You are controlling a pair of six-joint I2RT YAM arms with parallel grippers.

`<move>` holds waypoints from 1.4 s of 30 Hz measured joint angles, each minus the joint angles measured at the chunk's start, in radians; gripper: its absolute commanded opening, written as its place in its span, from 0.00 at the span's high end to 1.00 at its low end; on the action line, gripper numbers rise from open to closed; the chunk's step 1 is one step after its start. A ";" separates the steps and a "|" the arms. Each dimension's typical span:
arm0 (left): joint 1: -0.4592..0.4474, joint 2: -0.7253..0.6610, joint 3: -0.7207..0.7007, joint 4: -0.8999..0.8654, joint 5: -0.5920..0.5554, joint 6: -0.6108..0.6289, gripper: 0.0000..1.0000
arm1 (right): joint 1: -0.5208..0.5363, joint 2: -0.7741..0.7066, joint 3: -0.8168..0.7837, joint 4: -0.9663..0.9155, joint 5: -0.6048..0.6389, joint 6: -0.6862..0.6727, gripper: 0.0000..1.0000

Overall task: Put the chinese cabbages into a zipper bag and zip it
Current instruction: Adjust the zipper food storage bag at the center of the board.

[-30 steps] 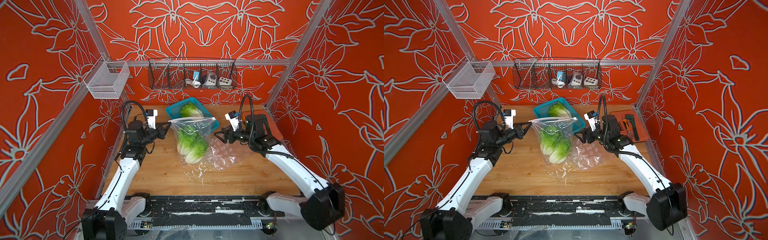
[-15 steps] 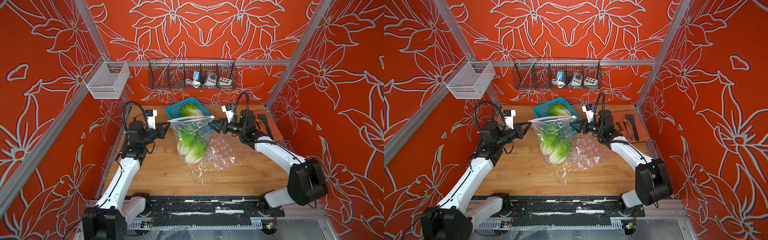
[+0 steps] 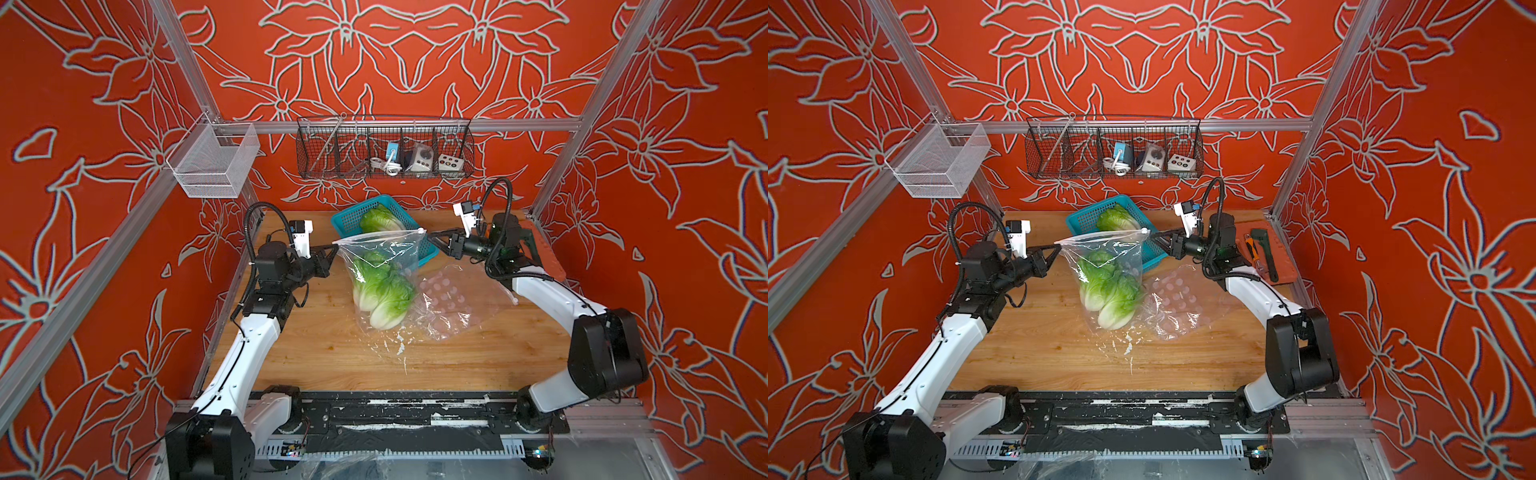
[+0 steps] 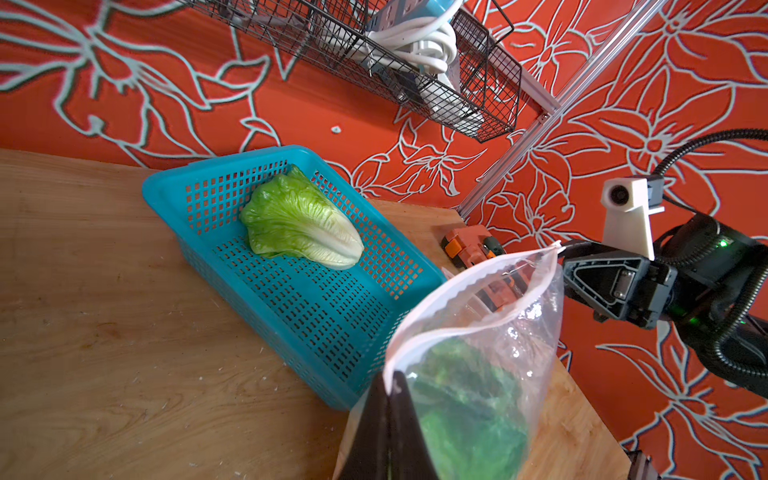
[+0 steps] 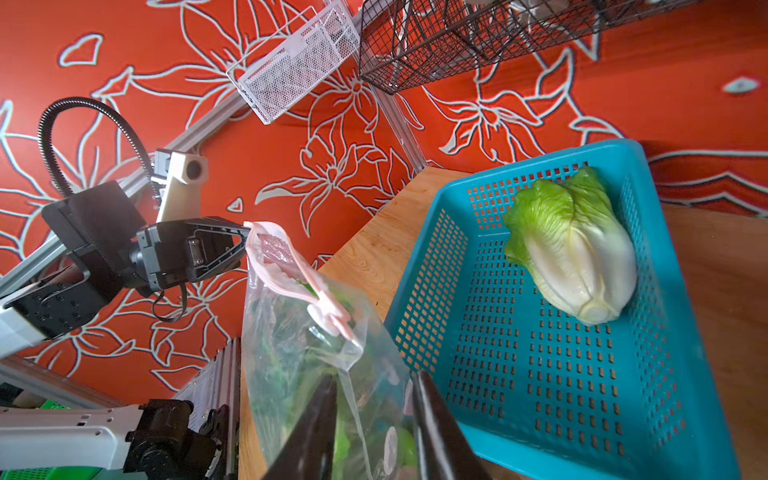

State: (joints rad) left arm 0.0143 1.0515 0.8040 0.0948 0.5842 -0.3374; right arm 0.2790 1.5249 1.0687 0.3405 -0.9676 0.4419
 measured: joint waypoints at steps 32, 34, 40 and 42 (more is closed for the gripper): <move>0.000 0.038 0.000 0.000 -0.001 -0.003 1.00 | 0.003 0.139 0.187 -0.153 -0.172 -0.110 0.74; 0.000 0.038 0.000 0.000 -0.002 -0.003 1.00 | 0.003 0.140 0.193 -0.151 -0.177 -0.108 0.78; 0.000 0.043 0.005 0.000 -0.002 -0.004 1.00 | 0.003 0.143 0.195 -0.142 -0.182 -0.094 0.87; 0.000 0.043 0.007 0.000 -0.002 -0.004 1.00 | 0.005 0.144 0.195 -0.136 -0.183 -0.089 0.90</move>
State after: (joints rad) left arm 0.0147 1.0950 0.8112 0.0948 0.5827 -0.3412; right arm 0.2840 1.6691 1.2633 0.2043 -1.1503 0.3534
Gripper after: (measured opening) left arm 0.047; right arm 0.126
